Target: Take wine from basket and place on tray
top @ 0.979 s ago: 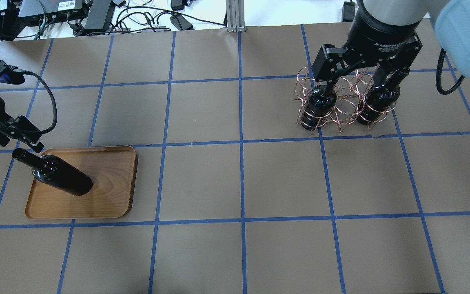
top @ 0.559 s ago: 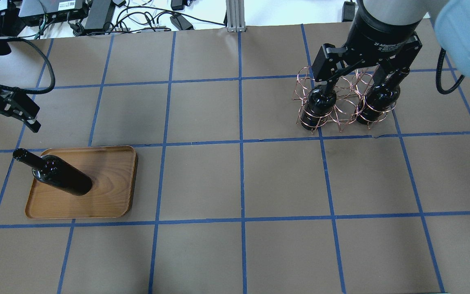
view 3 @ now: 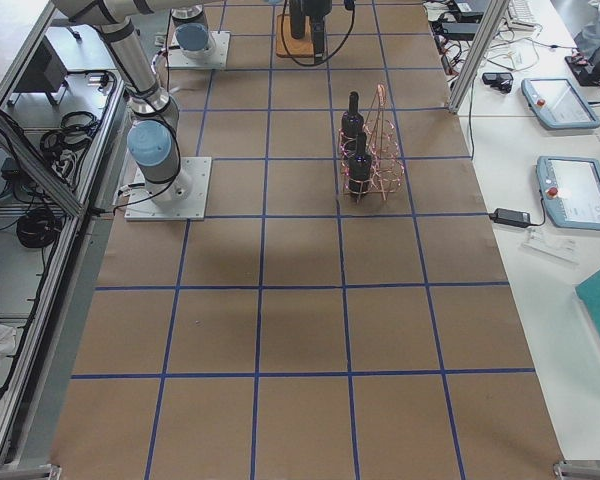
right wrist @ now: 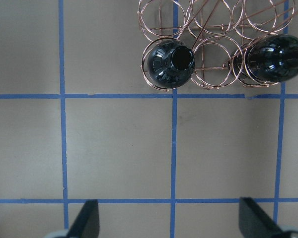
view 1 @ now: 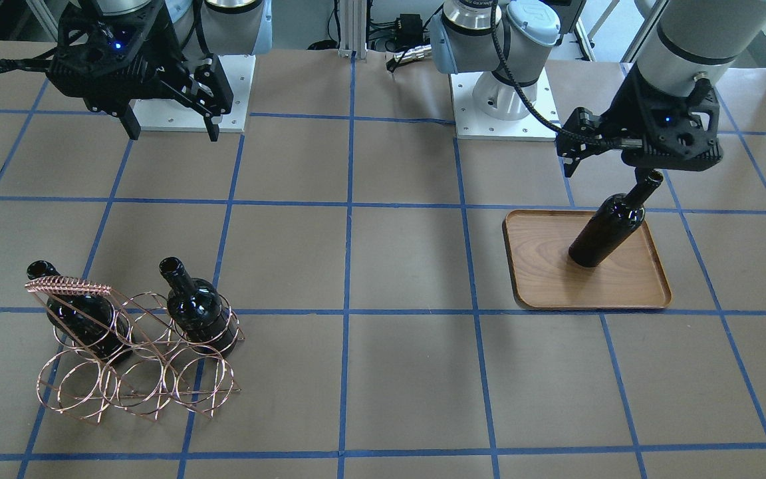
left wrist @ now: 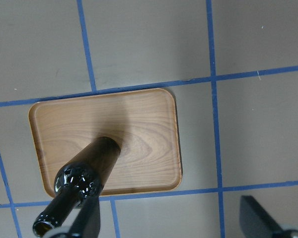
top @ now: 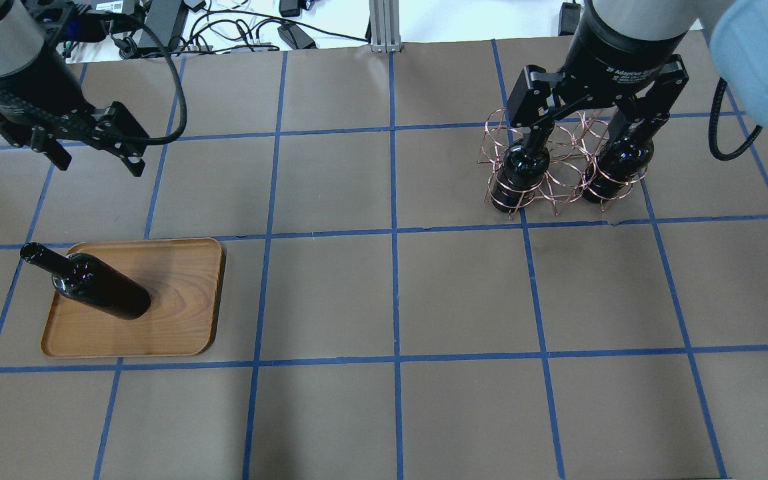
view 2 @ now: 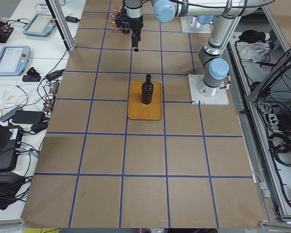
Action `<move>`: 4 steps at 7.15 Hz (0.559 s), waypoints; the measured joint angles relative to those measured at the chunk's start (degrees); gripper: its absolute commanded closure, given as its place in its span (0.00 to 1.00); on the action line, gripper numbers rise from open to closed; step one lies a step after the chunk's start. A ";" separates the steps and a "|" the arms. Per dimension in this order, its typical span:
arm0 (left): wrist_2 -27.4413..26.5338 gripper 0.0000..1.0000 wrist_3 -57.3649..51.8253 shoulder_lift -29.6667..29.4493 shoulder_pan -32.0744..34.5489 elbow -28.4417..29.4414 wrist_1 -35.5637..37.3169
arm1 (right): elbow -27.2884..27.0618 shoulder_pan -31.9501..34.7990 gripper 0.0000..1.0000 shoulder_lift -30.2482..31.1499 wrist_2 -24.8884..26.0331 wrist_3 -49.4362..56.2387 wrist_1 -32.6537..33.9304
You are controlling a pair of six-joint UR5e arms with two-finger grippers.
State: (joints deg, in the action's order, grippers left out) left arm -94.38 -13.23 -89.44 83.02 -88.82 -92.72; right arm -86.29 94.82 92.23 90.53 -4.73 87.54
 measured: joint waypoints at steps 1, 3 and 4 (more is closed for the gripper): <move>0.35 0.00 1.43 0.20 2.09 0.00 0.66 | 0.02 0.01 0.00 0.03 -0.06 -0.51 -0.09; 0.87 0.00 5.62 1.20 5.72 -0.11 0.75 | 0.00 0.01 0.00 0.05 -0.14 -0.70 -0.23; 0.90 0.00 7.33 1.67 7.34 -0.10 0.72 | -0.01 0.01 0.00 0.05 -0.15 -0.70 -0.28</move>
State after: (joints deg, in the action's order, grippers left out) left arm -93.48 -5.90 -87.77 90.36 -88.91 -92.00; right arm -86.31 94.83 92.28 90.38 -5.42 87.26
